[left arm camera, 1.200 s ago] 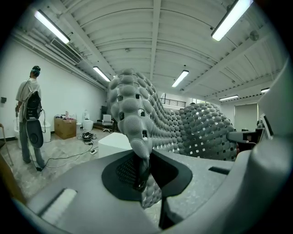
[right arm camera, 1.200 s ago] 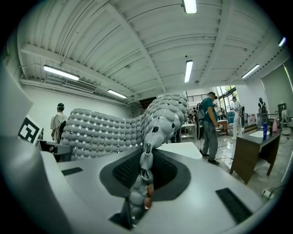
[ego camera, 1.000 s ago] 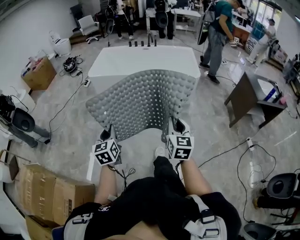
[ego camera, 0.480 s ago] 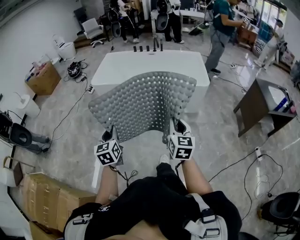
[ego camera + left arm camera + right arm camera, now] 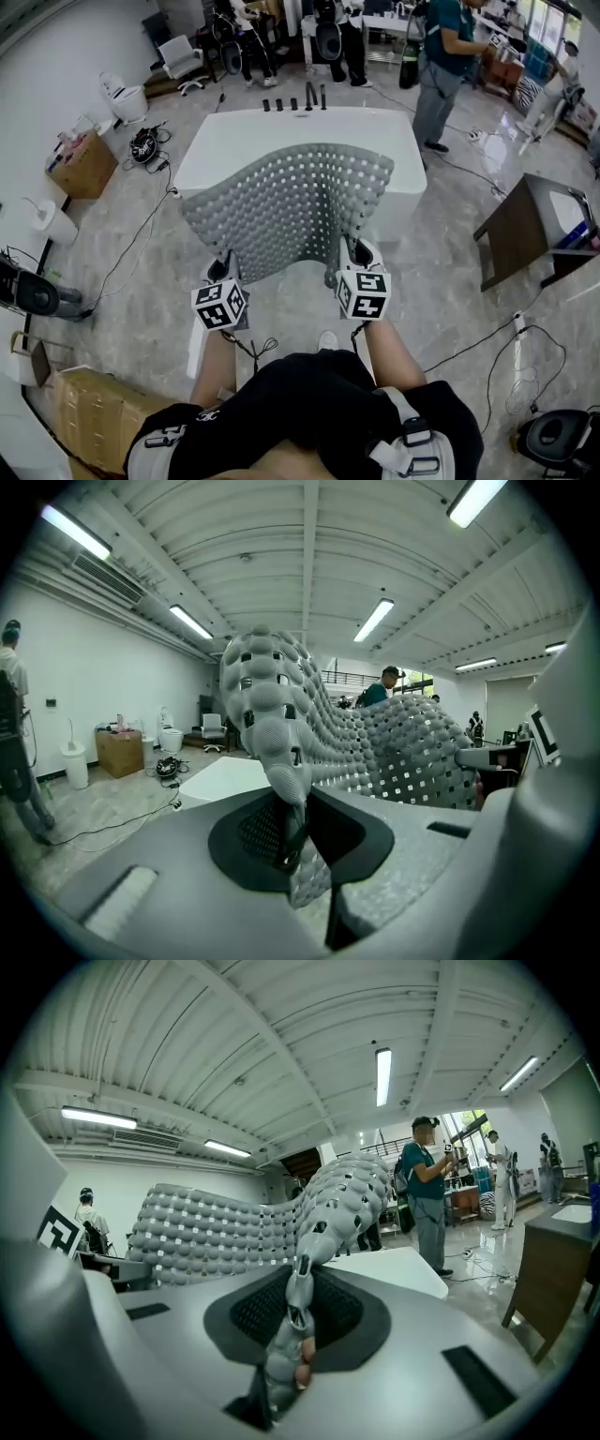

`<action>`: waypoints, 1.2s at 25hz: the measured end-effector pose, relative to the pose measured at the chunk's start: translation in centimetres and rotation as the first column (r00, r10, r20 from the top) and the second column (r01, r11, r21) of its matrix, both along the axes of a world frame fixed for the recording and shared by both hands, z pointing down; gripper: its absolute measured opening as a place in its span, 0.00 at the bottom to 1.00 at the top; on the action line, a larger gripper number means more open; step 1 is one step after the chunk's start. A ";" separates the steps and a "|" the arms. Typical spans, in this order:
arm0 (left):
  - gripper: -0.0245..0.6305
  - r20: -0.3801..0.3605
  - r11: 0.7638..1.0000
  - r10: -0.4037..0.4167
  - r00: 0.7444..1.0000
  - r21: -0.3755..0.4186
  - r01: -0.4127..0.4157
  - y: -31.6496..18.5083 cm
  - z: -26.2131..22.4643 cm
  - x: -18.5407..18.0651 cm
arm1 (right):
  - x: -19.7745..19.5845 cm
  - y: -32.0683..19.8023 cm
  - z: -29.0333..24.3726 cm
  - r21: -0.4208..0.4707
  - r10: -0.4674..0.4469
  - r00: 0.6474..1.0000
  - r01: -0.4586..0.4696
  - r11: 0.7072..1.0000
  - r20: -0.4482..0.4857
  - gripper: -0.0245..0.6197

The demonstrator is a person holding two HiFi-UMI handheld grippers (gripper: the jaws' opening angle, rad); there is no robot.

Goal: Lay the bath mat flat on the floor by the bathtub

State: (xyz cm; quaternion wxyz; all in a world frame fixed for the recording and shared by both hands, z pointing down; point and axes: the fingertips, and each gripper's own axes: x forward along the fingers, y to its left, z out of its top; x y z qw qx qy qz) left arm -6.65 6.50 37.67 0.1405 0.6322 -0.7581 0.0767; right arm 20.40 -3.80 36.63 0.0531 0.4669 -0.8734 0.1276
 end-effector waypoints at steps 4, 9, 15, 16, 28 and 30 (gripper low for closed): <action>0.10 0.005 0.999 0.030 1.000 -0.029 -0.030 -6.0 0.9 0.4 | 0.4 -5.2 1.1 -0.022 0.018 1.000 -0.018 1.000 0.004 0.11; 0.10 -0.060 0.996 0.075 0.995 -0.047 -0.078 -12.0 0.6 0.0 | 0.0 -9.6 0.7 -0.035 0.050 0.999 -0.050 0.998 -0.007 0.11; 0.10 -0.072 0.987 0.145 0.987 -0.055 -0.149 -16.0 2.1 -0.7 | 0.7 -12.2 2.3 -0.060 0.140 0.990 -0.141 0.988 -0.019 0.11; 0.10 -0.070 0.985 0.159 0.985 -0.059 -0.163 -16.7 2.4 -1.0 | 0.6 -12.5 2.6 -0.065 0.153 0.988 -0.154 0.986 -0.022 0.11; 0.10 -0.047 0.941 0.318 0.947 -0.104 -0.321 -22.1 4.2 -8.2 | -5.9 -13.6 5.0 -0.135 0.314 0.949 -0.313 0.940 -0.012 0.11; 0.10 -0.051 0.937 0.327 0.944 -0.115 -0.331 -22.5 4.7 -9.7 | -7.2 -13.9 5.5 -0.145 0.332 0.943 -0.331 0.932 -0.015 0.11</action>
